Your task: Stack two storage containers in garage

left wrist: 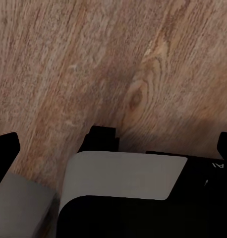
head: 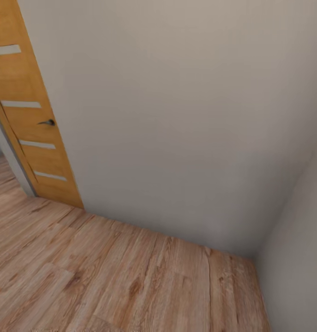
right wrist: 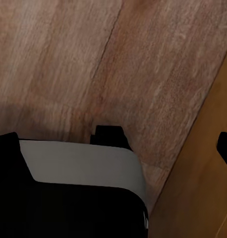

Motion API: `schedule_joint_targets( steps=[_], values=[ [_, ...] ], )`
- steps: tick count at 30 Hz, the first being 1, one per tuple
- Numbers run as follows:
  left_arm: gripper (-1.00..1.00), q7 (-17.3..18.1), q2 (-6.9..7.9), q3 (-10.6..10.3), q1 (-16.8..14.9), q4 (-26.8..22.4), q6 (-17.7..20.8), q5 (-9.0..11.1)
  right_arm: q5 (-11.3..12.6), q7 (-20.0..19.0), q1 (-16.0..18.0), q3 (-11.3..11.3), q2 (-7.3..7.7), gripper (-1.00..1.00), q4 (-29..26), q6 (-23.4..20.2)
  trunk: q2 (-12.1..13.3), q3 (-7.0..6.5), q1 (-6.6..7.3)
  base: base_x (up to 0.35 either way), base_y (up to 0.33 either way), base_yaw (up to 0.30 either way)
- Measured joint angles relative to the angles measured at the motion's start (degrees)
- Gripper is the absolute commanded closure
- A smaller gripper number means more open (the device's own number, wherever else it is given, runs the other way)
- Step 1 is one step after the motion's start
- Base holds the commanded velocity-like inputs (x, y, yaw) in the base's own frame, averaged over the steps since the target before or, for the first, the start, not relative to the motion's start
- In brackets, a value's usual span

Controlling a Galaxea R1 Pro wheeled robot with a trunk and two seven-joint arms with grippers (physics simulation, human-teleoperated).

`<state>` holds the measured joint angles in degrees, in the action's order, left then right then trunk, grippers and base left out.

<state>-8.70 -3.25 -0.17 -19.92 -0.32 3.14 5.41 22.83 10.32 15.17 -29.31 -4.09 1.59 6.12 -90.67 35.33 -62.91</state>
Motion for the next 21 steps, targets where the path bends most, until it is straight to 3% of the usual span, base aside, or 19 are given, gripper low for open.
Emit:
schedule_joint_targets(
  steps=[7,21],
  values=[
    [-1.00,0.0,0.02,0.0,0.0,0.0,0.0,0.0,-0.1,0.0,0.0,0.0,0.00,-1.00,0.0,0.0,0.0,0.00,0.01,0.040,0.000,0.253],
    [-1.00,0.1,0.02,0.0,0.0,0.0,0.0,0.0,-0.2,0.0,0.0,0.0,-0.08,-1.00,0.0,0.0,0.0,0.00,0.03,0.304,0.000,0.017]
  ],
)
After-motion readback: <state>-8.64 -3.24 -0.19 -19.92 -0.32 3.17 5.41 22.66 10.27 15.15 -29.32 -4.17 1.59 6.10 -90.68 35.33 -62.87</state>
